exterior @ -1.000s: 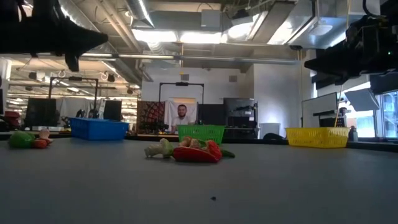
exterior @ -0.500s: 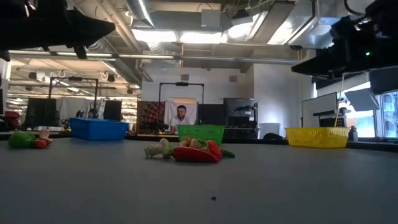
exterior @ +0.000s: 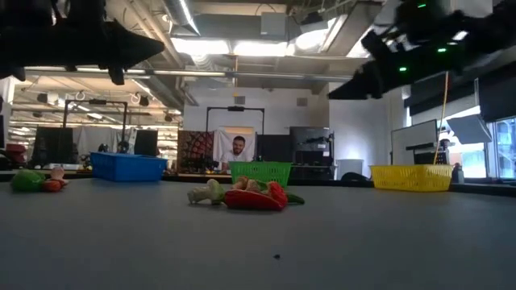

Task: Sort produce into baskets
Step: Put the red chili pepper into the green bin

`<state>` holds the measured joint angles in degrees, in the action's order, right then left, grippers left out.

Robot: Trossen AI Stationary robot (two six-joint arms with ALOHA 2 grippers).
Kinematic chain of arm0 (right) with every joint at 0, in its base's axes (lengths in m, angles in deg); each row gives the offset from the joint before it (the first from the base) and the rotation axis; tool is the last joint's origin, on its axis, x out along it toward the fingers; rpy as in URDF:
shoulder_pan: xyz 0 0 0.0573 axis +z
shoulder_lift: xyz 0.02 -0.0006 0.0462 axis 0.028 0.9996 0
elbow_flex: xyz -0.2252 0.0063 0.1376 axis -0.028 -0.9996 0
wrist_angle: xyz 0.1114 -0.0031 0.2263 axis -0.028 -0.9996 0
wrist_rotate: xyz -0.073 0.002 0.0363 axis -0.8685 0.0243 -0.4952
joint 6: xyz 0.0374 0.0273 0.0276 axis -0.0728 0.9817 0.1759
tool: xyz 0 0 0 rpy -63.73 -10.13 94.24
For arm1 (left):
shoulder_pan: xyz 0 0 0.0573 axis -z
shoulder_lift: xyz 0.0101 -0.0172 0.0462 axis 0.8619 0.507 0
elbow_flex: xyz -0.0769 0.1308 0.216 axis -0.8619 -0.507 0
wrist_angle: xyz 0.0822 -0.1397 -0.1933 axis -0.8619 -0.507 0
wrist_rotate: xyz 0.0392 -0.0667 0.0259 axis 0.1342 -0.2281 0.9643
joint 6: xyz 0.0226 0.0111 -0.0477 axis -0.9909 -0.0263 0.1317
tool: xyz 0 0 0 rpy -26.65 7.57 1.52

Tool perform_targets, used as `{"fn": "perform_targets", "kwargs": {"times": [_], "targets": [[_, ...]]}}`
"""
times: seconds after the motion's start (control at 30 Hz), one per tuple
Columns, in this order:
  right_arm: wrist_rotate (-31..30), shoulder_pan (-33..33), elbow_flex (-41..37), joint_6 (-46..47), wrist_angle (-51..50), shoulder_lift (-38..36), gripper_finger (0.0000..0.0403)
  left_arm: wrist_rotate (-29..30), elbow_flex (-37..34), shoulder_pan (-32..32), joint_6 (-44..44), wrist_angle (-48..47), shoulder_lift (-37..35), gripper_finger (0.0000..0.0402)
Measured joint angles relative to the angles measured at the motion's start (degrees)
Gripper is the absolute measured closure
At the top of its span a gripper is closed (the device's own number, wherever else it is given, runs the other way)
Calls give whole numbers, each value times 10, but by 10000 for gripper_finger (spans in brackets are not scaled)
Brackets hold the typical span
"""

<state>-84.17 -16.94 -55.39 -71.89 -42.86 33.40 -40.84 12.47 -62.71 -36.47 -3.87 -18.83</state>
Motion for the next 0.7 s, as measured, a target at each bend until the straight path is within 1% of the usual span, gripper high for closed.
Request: {"fn": "perform_targets", "kwargs": {"times": [0.1, 0.23, 0.33, 0.47, 0.57, 0.63, 0.7], "targets": [[59, -8, 45, 1, -8, 64, 388, 3, 22, 0, -11, 0, 36, 396], [91, -5, 97, 2, -39, 142, 388, 3, 49, 0, -25, -2, 84, 396], [123, -6, 132, 22, -84, 186, 388, 3, 63, 0, -25, -1, 114, 396], [146, -6, 161, 39, -124, 228, 388, 3, 69, 0, -25, -2, 146, 396], [180, -6, 172, 43, -135, 253, 386, 4, 70, 0, -23, -2, 165, 396], [194, -6, 173, 44, -135, 266, 375, 4, 70, 0, -22, -2, 177, 396], [201, -6, 173, 46, -134, 278, 354, 4, 70, 0, -22, -1, 185, 396]]}}
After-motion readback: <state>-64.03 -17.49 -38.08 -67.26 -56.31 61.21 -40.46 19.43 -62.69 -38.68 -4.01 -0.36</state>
